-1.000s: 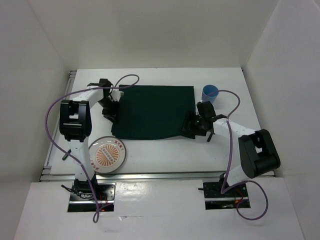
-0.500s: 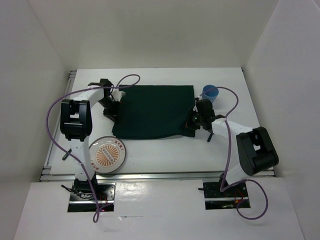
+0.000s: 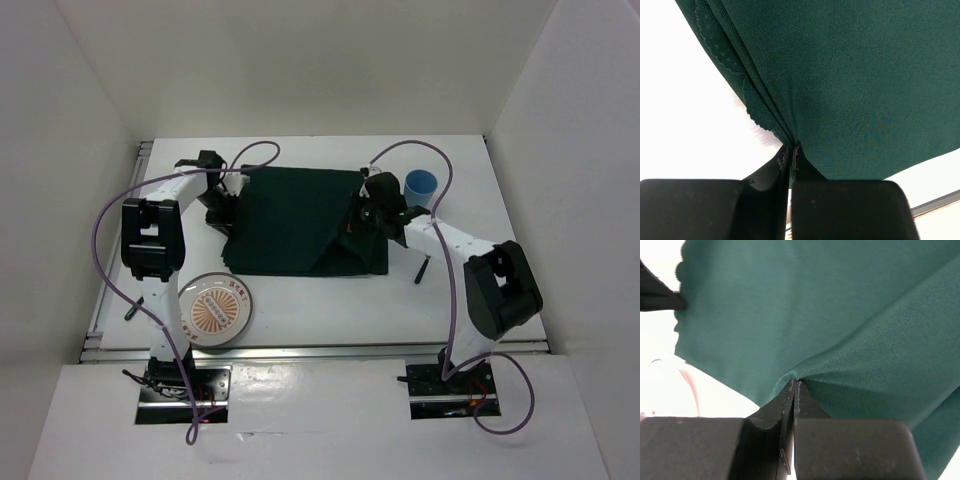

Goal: Set the dinner table for one person

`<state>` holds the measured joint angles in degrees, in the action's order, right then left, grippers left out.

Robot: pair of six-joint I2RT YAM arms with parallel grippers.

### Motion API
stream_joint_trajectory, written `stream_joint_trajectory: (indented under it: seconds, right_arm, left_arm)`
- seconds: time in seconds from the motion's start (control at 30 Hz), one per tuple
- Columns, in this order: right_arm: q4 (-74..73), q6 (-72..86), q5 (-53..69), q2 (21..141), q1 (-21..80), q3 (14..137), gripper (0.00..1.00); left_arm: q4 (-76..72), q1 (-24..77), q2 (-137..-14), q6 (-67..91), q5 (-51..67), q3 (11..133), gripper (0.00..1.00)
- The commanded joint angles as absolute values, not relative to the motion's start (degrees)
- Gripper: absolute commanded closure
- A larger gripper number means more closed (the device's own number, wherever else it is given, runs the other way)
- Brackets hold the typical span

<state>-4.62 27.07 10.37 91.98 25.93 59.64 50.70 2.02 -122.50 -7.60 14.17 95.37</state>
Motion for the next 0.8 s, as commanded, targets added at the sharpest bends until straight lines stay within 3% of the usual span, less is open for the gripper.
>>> stream_joint_trajectory:
  seconds: [0.0, 0.07, 0.13, 0.17, 0.2, 0.27, 0.43, 0.67, 0.77]
  right_arm:
    - [-11.9, 25.7, 6.1, 93.3, 25.5, 62.0, 1.0]
    - [-13.4, 27.1, 4.3, 89.6, 25.0, 57.4, 1.0]
    - [-15.1, 27.6, 2.1, 87.3, 23.8, 54.8, 0.8]
    - [-18.4, 27.6, 0.0, 84.8, 23.1, 52.8, 0.56]
    - [-18.5, 28.1, -0.6, 84.7, 23.1, 52.0, 0.55]
    - [-20.9, 27.6, -1.4, 83.1, 22.6, 51.3, 0.44]
    - [-24.7, 28.9, -7.7, 80.6, 22.1, 50.6, 0.44]
    - [-20.5, 28.4, -3.7, 87.4, 18.4, 49.6, 0.44]
    - [-17.7, 28.4, -2.4, 89.6, 17.8, 48.8, 0.4]
  left_arm:
    - [50.5, 1.8, -122.8, -8.7, 13.6, 96.4, 1.0]
    - [50.5, 1.8, -122.3, -8.7, 13.1, 94.6, 1.0]
    - [50.0, 1.8, -121.6, -8.7, 12.6, 93.4, 1.0]
    - [50.0, 1.8, -121.6, -8.7, 12.6, 93.4, 1.0]
    - [50.0, 1.8, -121.6, -8.7, 12.6, 93.4, 1.0]
    - [50.6, 1.8, -121.1, -8.7, 12.6, 92.9, 1.0]
    - [50.6, 1.8, -120.1, -8.7, 13.1, 91.1, 1.0]
    - [50.0, 1.8, -119.5, -9.2, 12.6, 88.9, 1.0]
    - [49.5, 1.8, -118.3, -9.2, 12.6, 87.7, 1.0]
